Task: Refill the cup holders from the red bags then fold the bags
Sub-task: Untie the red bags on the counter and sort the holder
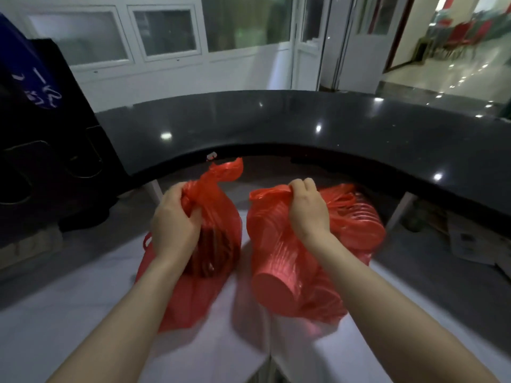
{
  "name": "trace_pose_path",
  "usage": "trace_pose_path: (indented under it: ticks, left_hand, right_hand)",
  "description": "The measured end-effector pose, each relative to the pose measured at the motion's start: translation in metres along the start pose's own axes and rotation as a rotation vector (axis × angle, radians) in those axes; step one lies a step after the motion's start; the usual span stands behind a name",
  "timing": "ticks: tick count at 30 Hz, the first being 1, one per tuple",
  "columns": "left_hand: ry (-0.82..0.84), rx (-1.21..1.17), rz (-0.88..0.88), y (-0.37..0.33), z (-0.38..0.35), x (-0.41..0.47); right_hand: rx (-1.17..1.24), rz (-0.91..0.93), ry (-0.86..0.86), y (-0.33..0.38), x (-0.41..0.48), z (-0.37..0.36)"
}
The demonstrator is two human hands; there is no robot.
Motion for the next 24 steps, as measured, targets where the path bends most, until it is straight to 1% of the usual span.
trace_pose_path:
  ticks: [2,5,6,7,8,9,10,12,13,14,16,18,20,21,24]
  left_hand:
    - [0.045,0.042,-0.028,-0.003,-0.014,0.002]
    - [0.180,0.163,-0.047,0.001,-0.036,-0.002]
    - [0.210,0.208,-0.043,0.005,-0.040,-0.005]
    - [0.236,0.258,-0.049,0.009,-0.043,-0.010]
    - [0.265,0.315,-0.077,0.011,-0.045,-0.017]
    - [0.306,0.385,-0.125,0.013,-0.048,-0.025]
    - [0.359,0.463,-0.180,0.015,-0.051,-0.033]
    - [0.488,0.584,-0.239,0.024,-0.058,-0.047]
    - [0.541,0.611,-0.233,0.028,-0.061,-0.052]
    - [0.565,0.624,-0.219,0.029,-0.063,-0.057]
    - [0.537,0.639,-0.222,0.017,-0.066,-0.068]
    - [0.507,0.597,-0.284,-0.003,-0.074,-0.088]
    - [0.564,0.555,-0.344,-0.014,-0.089,-0.111]
    - [0.609,0.574,-0.341,-0.011,-0.097,-0.119]
    - [0.681,0.690,-0.251,0.014,-0.110,-0.121]
  right_hand:
    - [0.027,-0.009,0.089,-0.004,0.005,-0.015]
    - [0.013,0.111,0.306,-0.005,0.000,-0.041]
    - [0.032,0.139,0.342,-0.009,-0.002,-0.044]
    - [0.046,0.151,0.333,-0.016,-0.001,-0.042]
    - [0.035,0.166,0.287,-0.024,0.003,-0.037]
    - [-0.020,0.182,0.247,-0.033,0.008,-0.034]
    - [-0.102,0.186,0.250,-0.045,0.012,-0.035]
    - [-0.282,0.150,0.369,-0.071,0.013,-0.045]
    - [-0.380,0.136,0.423,-0.084,0.010,-0.050]
    - [-0.469,0.137,0.439,-0.095,0.006,-0.054]
    - [-0.573,0.149,0.399,-0.108,-0.002,-0.053]
    - [-0.609,0.153,0.342,-0.114,-0.006,-0.047]
    - [-0.622,0.152,0.297,-0.117,-0.009,-0.040]
    - [-0.624,0.145,0.285,-0.118,-0.010,-0.037]
    - [-0.626,0.131,0.278,-0.118,-0.019,-0.029]
Point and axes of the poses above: each hand's wrist, its own x-axis towards the middle knuckle, its own z-axis out of the back of the hand, y = z × x, the point moved 8 cm from there along x, towards the middle knuckle, and after that the axes turned 9 degrees about -z, right-handed, at the moved point
